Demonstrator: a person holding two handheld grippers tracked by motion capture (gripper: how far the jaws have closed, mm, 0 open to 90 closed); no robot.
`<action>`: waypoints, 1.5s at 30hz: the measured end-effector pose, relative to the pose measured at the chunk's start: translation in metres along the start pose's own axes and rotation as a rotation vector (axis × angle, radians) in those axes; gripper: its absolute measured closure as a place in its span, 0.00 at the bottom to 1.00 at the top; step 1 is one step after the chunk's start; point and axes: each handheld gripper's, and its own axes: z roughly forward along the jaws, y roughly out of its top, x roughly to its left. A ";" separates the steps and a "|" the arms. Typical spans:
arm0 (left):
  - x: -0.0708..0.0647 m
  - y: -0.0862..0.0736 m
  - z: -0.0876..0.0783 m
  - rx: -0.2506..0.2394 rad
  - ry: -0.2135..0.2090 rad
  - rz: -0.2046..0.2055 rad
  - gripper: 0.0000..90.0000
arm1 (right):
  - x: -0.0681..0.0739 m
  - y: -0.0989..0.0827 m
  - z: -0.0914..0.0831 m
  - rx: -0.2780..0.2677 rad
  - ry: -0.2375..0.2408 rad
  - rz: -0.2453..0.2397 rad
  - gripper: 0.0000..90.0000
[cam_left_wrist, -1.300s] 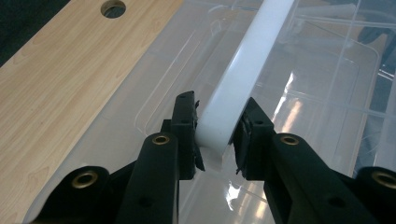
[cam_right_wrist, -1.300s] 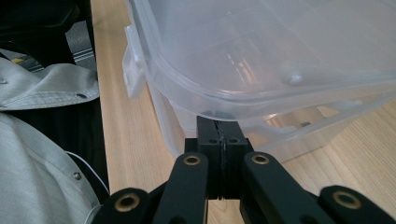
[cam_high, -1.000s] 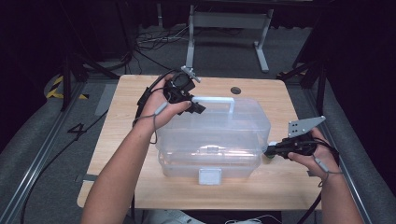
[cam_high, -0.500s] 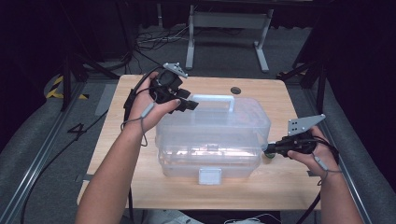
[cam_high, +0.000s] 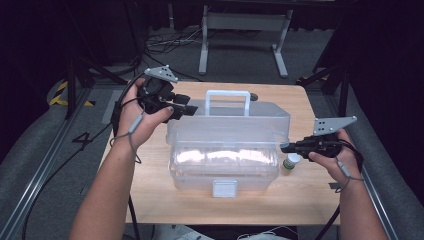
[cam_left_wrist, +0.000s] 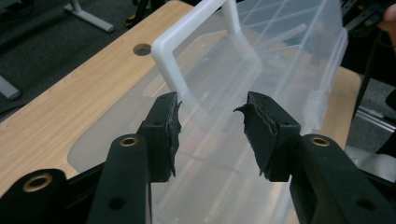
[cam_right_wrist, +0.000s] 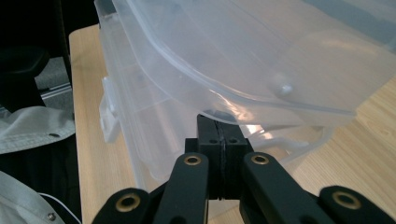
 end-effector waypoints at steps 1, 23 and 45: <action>-0.001 -0.001 -0.003 -0.009 0.004 0.002 0.61 | -0.001 0.001 0.001 -0.011 -0.001 -0.001 1.00; -0.036 -0.022 -0.035 -0.060 0.023 0.029 0.63 | -0.006 0.016 -0.001 -0.159 -0.115 0.048 1.00; -0.034 -0.076 -0.006 -0.185 0.066 -0.071 0.66 | -0.008 0.021 0.000 -0.253 -0.214 0.070 1.00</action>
